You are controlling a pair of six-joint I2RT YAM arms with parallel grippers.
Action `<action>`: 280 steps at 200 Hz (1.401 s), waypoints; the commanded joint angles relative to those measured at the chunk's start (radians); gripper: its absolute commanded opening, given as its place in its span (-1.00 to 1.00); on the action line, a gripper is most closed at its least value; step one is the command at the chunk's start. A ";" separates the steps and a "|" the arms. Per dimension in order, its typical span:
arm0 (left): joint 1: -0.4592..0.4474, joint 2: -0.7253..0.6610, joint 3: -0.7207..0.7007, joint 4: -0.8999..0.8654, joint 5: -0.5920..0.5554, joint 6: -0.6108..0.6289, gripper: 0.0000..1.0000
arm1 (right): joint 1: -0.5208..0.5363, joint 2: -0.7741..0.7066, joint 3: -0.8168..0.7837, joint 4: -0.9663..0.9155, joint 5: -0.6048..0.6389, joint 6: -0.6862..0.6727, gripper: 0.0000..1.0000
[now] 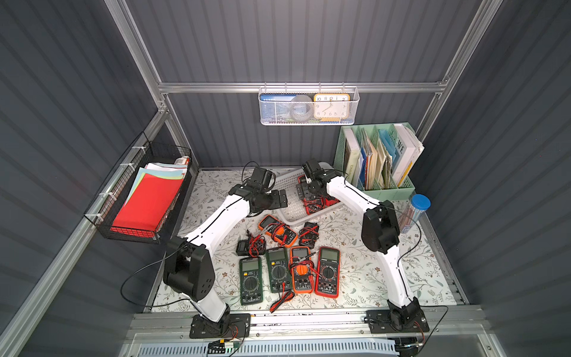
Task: Put the multimeter into the basket
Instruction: Place the multimeter in the basket.
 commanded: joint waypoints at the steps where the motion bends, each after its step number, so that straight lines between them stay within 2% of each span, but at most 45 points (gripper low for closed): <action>1: 0.005 0.019 -0.003 -0.017 -0.004 0.007 0.98 | 0.007 -0.037 -0.002 0.127 0.005 0.019 0.98; 23: 0.005 0.042 0.004 -0.016 -0.022 -0.006 0.99 | 0.006 -0.006 0.030 0.072 0.023 0.026 0.98; 85: 0.004 0.189 0.064 -0.018 -0.030 0.006 0.99 | 0.005 0.041 0.161 -0.186 -0.048 0.073 0.98; 128: 0.004 0.233 0.079 0.001 -0.018 0.001 0.99 | 0.005 0.240 0.410 -0.430 0.098 0.030 0.98; 143: 0.005 0.243 0.086 0.004 -0.013 0.000 0.99 | 0.005 0.270 0.470 -0.478 0.113 0.033 0.98; 154: 0.005 0.247 0.089 0.006 -0.012 0.000 0.99 | 0.005 0.241 0.448 -0.448 0.098 0.044 0.98; 185: 0.004 0.252 0.093 0.008 -0.004 -0.002 0.99 | 0.004 0.076 0.263 -0.227 0.056 0.061 0.98; 218: 0.004 0.250 0.089 0.008 0.001 -0.002 0.98 | 0.004 0.033 0.292 -0.197 0.050 0.082 0.98; 280: 0.004 0.248 0.088 0.019 0.008 -0.003 0.99 | 0.003 -0.045 0.141 -0.102 0.024 0.136 0.98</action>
